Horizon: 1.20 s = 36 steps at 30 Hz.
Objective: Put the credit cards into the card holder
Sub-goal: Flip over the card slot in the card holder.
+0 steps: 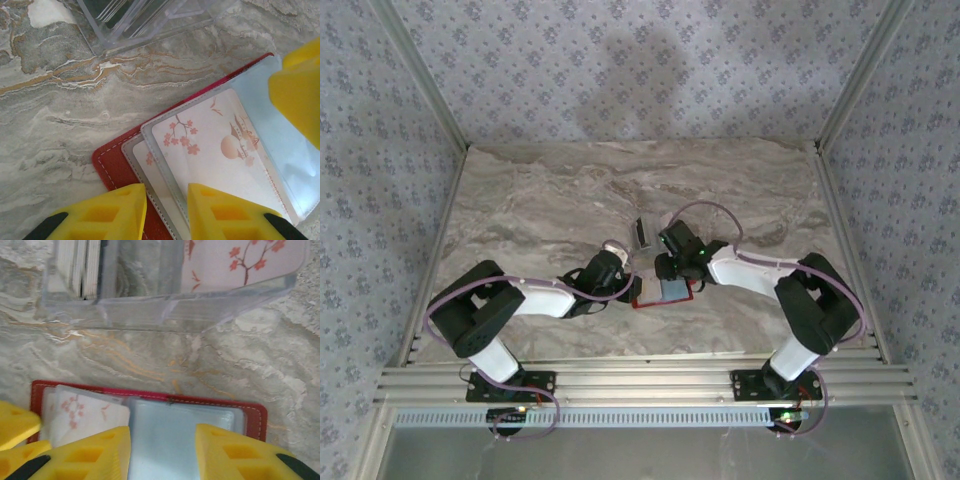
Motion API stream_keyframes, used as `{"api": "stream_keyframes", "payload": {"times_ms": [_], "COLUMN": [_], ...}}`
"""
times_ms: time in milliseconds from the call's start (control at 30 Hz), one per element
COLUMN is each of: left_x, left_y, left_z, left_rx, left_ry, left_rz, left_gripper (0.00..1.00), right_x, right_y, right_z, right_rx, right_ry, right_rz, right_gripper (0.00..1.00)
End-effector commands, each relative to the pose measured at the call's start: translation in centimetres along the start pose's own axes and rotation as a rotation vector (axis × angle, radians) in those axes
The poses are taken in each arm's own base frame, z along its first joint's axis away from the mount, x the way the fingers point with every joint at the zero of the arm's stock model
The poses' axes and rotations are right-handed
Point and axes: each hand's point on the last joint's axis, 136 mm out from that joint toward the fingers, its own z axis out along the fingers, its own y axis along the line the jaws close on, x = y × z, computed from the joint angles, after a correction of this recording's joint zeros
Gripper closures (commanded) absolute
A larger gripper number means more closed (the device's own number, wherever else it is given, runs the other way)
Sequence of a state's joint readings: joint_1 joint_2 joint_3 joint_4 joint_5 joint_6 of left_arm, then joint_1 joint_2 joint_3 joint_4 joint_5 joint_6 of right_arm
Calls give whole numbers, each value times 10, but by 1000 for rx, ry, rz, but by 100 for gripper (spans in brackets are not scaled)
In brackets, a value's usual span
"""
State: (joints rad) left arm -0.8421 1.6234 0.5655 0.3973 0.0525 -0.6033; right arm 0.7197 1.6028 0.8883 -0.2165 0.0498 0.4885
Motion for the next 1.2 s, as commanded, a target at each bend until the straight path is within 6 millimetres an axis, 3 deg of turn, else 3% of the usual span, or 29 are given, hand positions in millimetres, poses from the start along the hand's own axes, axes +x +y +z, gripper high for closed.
{"api": "stream_keyframes", "payload": {"times_ms": [0,133,400,667,1167], "left_x": [39,39,40,39,40], "left_y": [25,24,26,26,26], "left_z": [1,1,1,1,3], "left_rx": [-71,-67,-72,-73,-73], "left_ry": [124,126,128,126,129], "left_rz": [-19,-20,-18,-19,-21], "left_gripper": [71,71,71,71,71], "right_x": [-6,-10,-8,-5,-6], "right_y": [-3,-24,-25,-18,8], "right_z": [-13,-12,11,18,-5], "right_rx": [0,109,115,59,-59], "right_ry": [-34,-32,13,35,-9], "right_rz": [-8,14,10,13,-15], "right_gripper": [59,57,56,56,69]}}
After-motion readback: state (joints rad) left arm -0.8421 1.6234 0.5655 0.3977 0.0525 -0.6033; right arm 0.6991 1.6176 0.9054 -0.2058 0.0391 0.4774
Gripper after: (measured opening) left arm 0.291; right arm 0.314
